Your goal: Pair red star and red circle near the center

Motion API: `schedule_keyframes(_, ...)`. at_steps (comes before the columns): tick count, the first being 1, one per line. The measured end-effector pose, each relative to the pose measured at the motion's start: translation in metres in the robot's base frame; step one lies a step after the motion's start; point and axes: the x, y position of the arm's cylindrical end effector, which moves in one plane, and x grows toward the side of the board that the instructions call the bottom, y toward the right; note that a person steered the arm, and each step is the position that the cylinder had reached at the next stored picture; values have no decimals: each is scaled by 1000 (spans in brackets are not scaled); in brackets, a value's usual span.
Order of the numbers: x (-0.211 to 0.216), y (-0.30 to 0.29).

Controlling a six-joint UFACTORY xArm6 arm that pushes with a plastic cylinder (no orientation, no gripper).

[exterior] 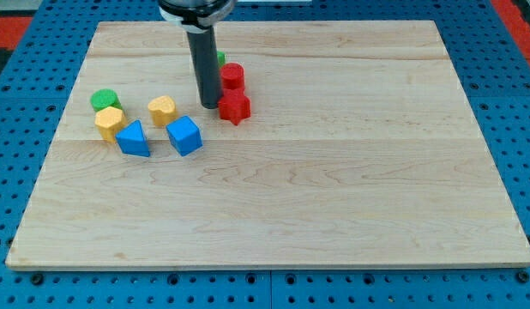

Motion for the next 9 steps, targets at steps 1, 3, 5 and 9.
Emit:
schedule_keyframes(1, 7, 70)
schedule_keyframes(3, -126, 31)
schedule_keyframes(5, -44, -24)
schedule_keyframes(9, -74, 79)
